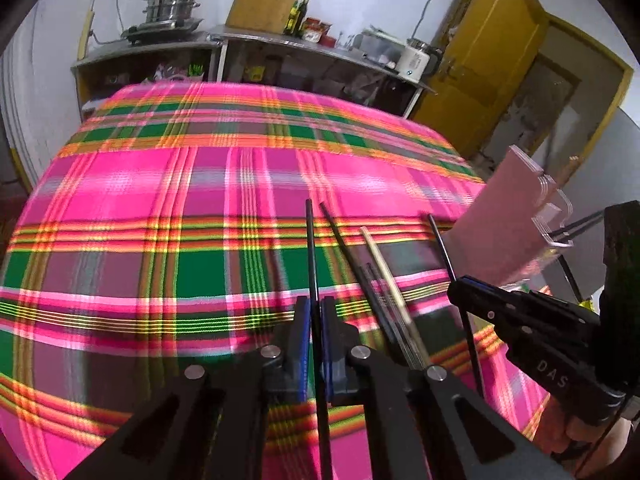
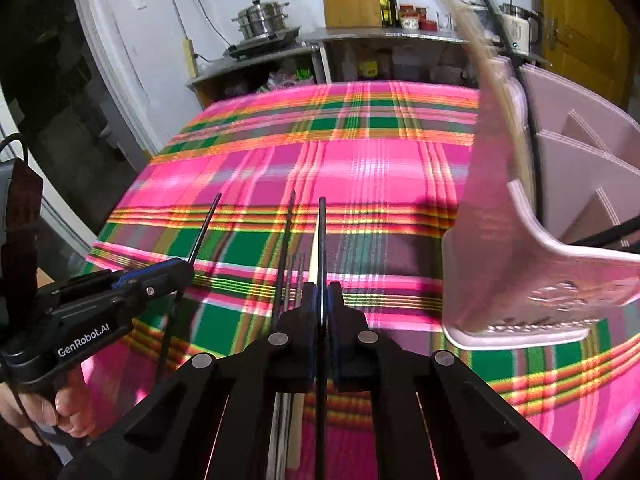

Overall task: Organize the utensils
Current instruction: 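Grasp a black chopstick with the left tool while the right tool grasps a wooden chopstick, then lift both held chopsticks and carry them over the pink holder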

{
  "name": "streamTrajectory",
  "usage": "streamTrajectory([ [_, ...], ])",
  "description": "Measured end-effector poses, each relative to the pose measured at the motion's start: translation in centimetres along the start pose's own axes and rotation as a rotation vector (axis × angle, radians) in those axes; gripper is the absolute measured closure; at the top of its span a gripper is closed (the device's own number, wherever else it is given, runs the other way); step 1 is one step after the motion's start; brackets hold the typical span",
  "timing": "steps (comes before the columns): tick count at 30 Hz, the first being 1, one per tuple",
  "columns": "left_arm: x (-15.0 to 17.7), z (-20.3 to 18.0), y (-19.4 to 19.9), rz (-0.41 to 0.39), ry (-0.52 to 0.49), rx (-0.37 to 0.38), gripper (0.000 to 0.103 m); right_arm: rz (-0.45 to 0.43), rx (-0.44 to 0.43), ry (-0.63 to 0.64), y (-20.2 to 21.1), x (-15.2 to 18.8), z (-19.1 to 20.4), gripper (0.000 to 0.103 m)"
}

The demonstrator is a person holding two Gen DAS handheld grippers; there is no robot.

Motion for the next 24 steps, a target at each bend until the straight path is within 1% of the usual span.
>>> streamTrajectory([
  [8,-1.7,-2.8,6.2,-0.092,-0.058,0.032,0.098,-0.098,-0.041,-0.009,6.0,-0.6,0.8,0.098],
  [13,-2.7,-4.3,9.3,-0.137,-0.08,0.057,0.098,-0.154,-0.061,-0.015,9.4,-0.8,1.3,0.098],
  [16,-3.2,-5.2,10.7,-0.158,-0.09,0.074,0.098,-0.188,-0.07,-0.019,11.4,-0.8,1.5,0.098],
  [24,-4.0,-7.2,12.7,-0.184,-0.121,0.1,0.098,-0.247,-0.079,-0.035,14.8,-1.6,1.0,0.098],
])
Point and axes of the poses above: each gripper's, at about its wrist camera, not at the fingertips, and y roughly against the way its jaws point, z to its left, x to its underside, the point moved 8 cm from there along -y, roughly the way its jaws point, and after that the axes turned 10 degrees about -y, right-handed, at the moved point
